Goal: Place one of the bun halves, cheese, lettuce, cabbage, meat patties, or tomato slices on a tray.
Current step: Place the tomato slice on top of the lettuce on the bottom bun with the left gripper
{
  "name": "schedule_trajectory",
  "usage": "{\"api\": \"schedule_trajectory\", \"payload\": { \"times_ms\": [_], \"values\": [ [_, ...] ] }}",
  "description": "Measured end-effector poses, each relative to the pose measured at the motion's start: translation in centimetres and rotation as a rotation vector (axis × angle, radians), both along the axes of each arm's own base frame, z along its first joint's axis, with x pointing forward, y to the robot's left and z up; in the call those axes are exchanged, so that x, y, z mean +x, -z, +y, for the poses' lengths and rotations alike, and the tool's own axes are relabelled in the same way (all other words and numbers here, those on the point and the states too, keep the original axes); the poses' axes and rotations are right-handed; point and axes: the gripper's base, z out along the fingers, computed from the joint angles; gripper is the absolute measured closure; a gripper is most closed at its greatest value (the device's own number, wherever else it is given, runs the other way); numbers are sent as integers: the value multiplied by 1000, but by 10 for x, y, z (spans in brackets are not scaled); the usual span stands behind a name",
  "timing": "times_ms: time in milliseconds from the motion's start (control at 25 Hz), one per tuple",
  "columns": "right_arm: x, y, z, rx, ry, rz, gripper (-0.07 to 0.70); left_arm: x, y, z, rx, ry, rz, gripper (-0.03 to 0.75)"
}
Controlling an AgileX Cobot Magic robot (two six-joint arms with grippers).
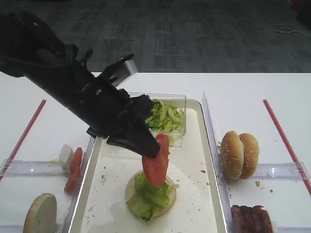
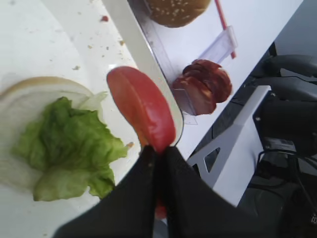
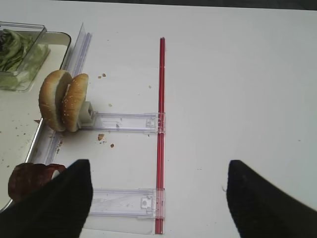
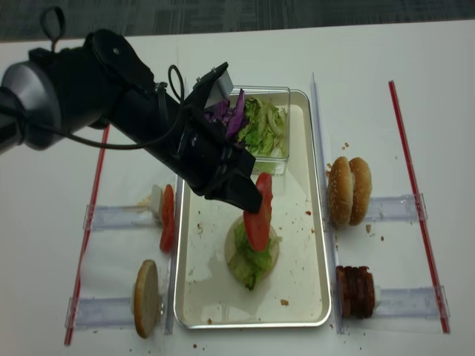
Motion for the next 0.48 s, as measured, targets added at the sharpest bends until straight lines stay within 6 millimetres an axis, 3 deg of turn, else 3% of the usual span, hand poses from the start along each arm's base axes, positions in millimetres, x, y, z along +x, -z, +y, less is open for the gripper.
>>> {"api": "schedule_trajectory", "payload": {
  "times_ms": [320,480],
  "values": [
    [0,0,0,0,0,0,41,14,48,-5,59,-4,92,686],
    [0,0,0,0,0,0,41,16,61,-6,76,-6,120,687]
  ]
}}
